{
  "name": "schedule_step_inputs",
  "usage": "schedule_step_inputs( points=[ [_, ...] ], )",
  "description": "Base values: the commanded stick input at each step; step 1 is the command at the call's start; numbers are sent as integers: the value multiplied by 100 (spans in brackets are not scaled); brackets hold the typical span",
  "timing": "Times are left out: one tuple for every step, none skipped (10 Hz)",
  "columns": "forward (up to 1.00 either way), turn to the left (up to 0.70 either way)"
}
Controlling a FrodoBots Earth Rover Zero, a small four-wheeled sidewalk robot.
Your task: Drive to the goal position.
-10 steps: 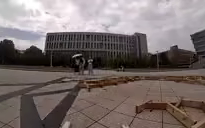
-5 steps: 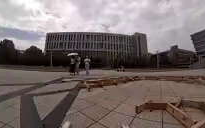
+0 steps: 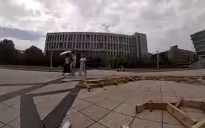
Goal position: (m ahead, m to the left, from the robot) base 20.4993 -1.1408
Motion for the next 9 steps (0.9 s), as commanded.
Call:
schedule_step_inputs(
  points=[
    [6, 0],
    [6, 0],
    [6, 0],
    [6, 1],
    [6, 0],
    [6, 0],
    [6, 0],
    [6, 1],
    [6, 1]
  ],
)
